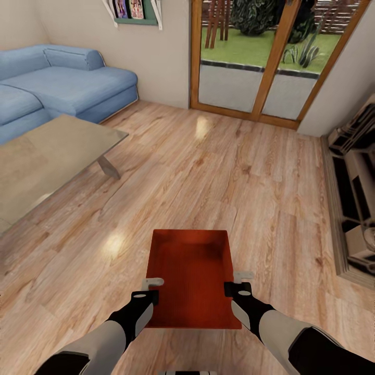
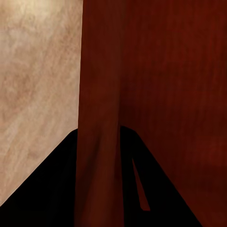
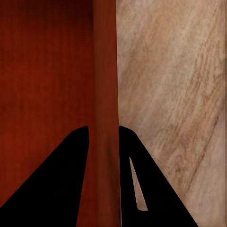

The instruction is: Move the two storage containers from the living room to the garage. In the garage, place one container on the floor and stack the other container on top of it (either order is fine).

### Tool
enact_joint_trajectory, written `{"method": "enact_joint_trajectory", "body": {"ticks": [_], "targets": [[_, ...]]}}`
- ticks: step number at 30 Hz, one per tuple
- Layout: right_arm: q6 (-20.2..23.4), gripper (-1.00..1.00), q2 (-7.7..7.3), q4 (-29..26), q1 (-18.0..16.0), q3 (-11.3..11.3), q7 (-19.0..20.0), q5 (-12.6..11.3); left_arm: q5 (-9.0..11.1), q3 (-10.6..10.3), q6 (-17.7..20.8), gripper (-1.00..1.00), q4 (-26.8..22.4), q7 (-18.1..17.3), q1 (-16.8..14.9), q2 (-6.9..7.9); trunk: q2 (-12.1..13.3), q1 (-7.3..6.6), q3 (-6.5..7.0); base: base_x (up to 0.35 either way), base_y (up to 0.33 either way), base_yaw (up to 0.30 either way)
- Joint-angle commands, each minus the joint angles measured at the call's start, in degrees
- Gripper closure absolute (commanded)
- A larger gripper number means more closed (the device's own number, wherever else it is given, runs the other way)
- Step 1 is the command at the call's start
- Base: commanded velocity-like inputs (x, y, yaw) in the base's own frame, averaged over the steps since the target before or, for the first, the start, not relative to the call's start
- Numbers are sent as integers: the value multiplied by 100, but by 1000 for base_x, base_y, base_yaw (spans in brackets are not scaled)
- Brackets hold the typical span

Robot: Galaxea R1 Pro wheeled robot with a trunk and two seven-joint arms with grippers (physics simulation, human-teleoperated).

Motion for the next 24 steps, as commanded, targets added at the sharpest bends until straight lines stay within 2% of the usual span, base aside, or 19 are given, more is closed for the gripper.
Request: {"method": "enact_joint_trajectory", "body": {"ticks": [1, 24], "targets": [[-44, 100, -13, 16, -3, 6, -32, -80, -75, 13, 45, 100, -17, 74, 1, 39, 40, -23, 15, 0, 0, 0], [-44, 100, -30, 9, -6, 4, -32, -59, -75, 13, 44, 100, -17, 74, 1, 39, 963, -528, 428, 0, 0, 0]]}}
